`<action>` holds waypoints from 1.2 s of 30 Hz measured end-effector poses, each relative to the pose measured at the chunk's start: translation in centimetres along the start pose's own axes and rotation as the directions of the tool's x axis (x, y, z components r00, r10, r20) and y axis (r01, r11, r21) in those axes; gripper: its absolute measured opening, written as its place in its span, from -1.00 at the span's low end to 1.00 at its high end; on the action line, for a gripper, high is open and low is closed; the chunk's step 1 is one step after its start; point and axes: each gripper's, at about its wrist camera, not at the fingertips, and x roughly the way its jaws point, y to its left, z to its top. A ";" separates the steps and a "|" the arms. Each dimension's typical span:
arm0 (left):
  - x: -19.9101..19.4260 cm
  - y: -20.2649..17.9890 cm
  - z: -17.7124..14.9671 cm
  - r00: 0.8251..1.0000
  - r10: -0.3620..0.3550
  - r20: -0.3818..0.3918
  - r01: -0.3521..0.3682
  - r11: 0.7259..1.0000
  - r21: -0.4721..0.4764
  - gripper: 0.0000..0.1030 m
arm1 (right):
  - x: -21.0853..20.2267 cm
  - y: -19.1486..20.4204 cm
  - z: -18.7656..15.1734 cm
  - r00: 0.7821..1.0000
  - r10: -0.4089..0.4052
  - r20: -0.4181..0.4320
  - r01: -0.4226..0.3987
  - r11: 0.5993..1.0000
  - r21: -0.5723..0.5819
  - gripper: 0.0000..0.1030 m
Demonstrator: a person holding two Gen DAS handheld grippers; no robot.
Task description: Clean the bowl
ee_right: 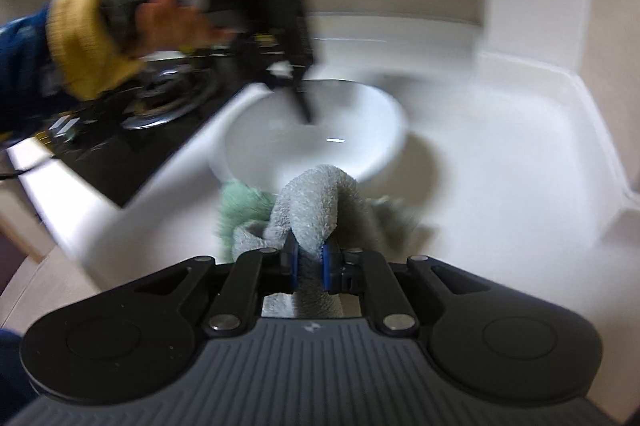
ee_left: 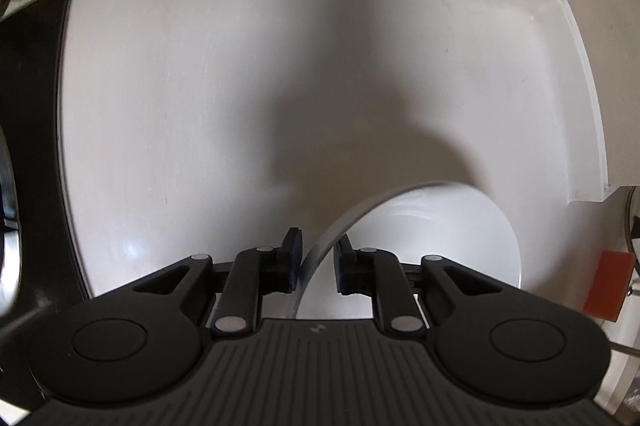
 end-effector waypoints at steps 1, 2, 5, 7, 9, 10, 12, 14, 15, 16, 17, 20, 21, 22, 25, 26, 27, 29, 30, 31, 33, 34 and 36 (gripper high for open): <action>-0.1 0.0 -0.6 1.000 0.003 0.002 -0.003 1.000 0.000 -0.75 | 0.1 0.8 0.2 1.000 0.022 -0.001 -0.022 1.000 -0.017 -0.84; -0.2 0.0 -1.1 1.000 0.008 0.004 -0.008 1.000 0.001 -0.78 | 0.5 1.8 0.5 0.999 0.051 -0.004 -0.052 0.998 -0.037 -0.84; -0.4 -0.6 -2.7 0.998 0.051 0.033 -0.052 0.998 0.042 -0.83 | 2.5 3.6 1.7 0.995 0.100 -0.015 -0.100 0.992 -0.078 -0.84; -0.6 -1.0 -3.6 0.996 0.067 0.056 -0.070 0.995 0.067 -0.84 | 4.1 4.8 2.5 0.993 0.114 -0.025 -0.116 0.988 -0.106 -0.84; -0.7 -1.1 -4.3 0.994 0.074 0.082 -0.081 0.993 0.088 -0.86 | 5.9 5.6 3.4 0.995 0.099 -0.030 -0.102 0.989 -0.103 -0.84; -0.8 -1.2 -4.9 0.992 0.075 0.099 -0.085 0.991 0.100 -0.88 | 6.5 5.7 3.7 0.997 0.079 -0.024 -0.080 0.992 -0.093 -0.84; -1.0 -0.9 -6.2 0.990 0.066 0.125 -0.080 0.991 0.108 -0.91 | 7.1 5.4 4.0 1.000 0.023 -0.019 -0.024 0.998 -0.052 -0.85; -1.0 -0.3 -6.3 0.990 0.051 0.130 -0.065 0.992 0.106 -0.93 | 6.8 5.0 3.8 1.000 0.002 -0.028 -0.003 1.000 -0.023 -0.86; -1.1 -0.3 -5.9 0.990 0.041 0.131 -0.055 0.993 0.103 -0.92 | 6.6 5.0 3.7 1.000 -0.007 -0.031 0.006 1.000 -0.025 -0.86; -1.1 -0.7 -5.0 0.990 0.036 0.133 -0.050 0.994 0.102 -0.88 | 6.0 5.0 3.4 0.999 -0.028 -0.039 0.027 0.999 -0.037 -0.86; -1.0 -1.0 -4.7 0.990 0.035 0.140 -0.050 0.993 0.107 -0.84 | 5.4 4.7 3.0 0.998 -0.042 -0.045 0.041 0.998 -0.038 -0.86; -1.2 -1.4 -5.6 0.988 0.035 0.152 -0.051 0.993 0.103 -0.76 | 3.3 3.0 2.0 0.995 -0.068 -0.069 0.069 0.998 0.003 -0.87; -1.3 -1.5 -6.1 0.987 0.035 0.156 -0.051 0.994 0.099 -0.75 | 2.5 2.1 1.6 0.994 -0.082 -0.078 0.084 0.996 0.019 -0.87; -1.5 -1.5 -6.7 0.986 0.035 0.160 -0.051 0.994 0.094 -0.72 | 1.9 1.2 1.2 0.990 -0.108 -0.087 0.111 0.993 0.028 -0.86; -1.3 -0.5 -7.6 0.981 0.053 0.186 -0.072 0.993 0.096 -0.70 | 0.3 -1.6 0.6 0.978 -0.182 -0.105 0.188 0.980 0.057 -0.86; -1.1 -0.3 -7.3 0.979 0.058 0.197 -0.078 0.993 0.092 -0.70 | -0.4 -3.0 0.4 0.971 -0.214 -0.110 0.223 0.972 0.070 -0.86; -0.7 -0.3 -6.9 0.977 0.062 0.202 -0.082 0.992 0.093 -0.70 | -0.7 -3.6 0.5 0.970 -0.220 -0.106 0.228 0.971 0.075 -0.85; -0.1 -0.9 -6.9 0.976 0.077 0.205 -0.098 0.991 0.093 -0.69 | -1.5 -4.8 0.7 0.968 -0.231 -0.100 0.239 0.967 0.084 -0.85; 0.3 -1.0 -6.8 0.975 0.082 0.207 -0.103 0.990 0.093 -0.69 | -1.6 -4.7 0.8 0.969 -0.229 -0.097 0.236 0.969 0.075 -0.85; 0.2 -1.2 -6.9 0.973 0.092 0.211 -0.113 0.989 0.093 -0.69 | -1.7 -4.7 0.9 0.969 -0.227 -0.094 0.233 0.970 0.066 -0.85; 0.8 -1.7 -6.9 0.969 0.107 0.221 -0.129 0.988 0.086 -0.70 | -1.8 -4.3 1.0 0.970 -0.225 -0.096 0.230 0.972 0.044 -0.85; 1.4 -1.6 -6.2 0.968 0.111 0.225 -0.132 0.988 0.079 -0.71 | -1.8 -4.1 1.0 0.971 -0.218 -0.096 0.223 0.974 0.039 -0.85; 1.7 -1.4 -5.8 0.966 0.114 0.233 -0.132 0.989 0.063 -0.73 | -2.0 -4.0 0.8 0.975 -0.200 -0.096 0.205 0.978 0.041 -0.85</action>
